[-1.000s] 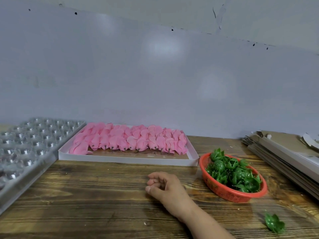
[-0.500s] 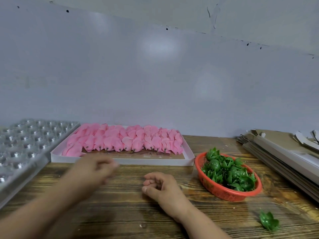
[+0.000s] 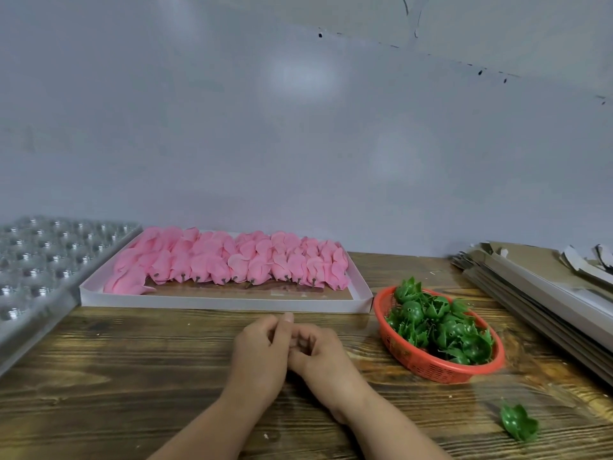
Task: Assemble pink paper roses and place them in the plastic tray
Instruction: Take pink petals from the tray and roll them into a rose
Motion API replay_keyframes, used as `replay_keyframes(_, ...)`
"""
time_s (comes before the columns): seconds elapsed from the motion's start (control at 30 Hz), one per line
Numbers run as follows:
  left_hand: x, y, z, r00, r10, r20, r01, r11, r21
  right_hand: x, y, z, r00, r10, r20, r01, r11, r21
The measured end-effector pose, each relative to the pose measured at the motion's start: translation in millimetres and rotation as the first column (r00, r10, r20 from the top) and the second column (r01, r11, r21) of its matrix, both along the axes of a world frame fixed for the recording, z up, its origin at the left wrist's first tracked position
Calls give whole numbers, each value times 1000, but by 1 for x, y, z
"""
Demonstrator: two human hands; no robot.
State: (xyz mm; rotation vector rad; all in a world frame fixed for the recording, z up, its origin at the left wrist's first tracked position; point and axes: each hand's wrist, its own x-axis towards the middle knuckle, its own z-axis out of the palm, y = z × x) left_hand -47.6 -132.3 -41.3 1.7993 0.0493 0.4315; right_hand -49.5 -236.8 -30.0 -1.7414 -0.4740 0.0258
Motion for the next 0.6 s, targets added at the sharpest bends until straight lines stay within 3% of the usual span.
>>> replay_keyframes(0.17,1,1,-2,1000,5,9,-5,998,65,6,1,13,993,24,-119,-30,998,-52)
replay_keyframes(0.3,2,0,-2,1000,-6,-3,6,998,60,30,-2,33,995,-95,34,101,890,-445)
replay_keyframes(0.37,2,0,-1,1000,-11,-1,11,999,40,51,-5,45,975,-125,183,215,736,-642)
replay_keyframes(0.43,2,0,-2,1000,-18,0,18,999,43,73,-10,56,920,-163,355,387,500,-774)
replay_keyframes(0.5,2,-1,-2,999,-31,-8,31,998,62,91,-18,62,866,-171,470,500,298,-813)
replay_keyframes(0.6,2,0,-1,999,-40,-14,41,995,96,112,-28,59,857,-95,506,515,117,-849)
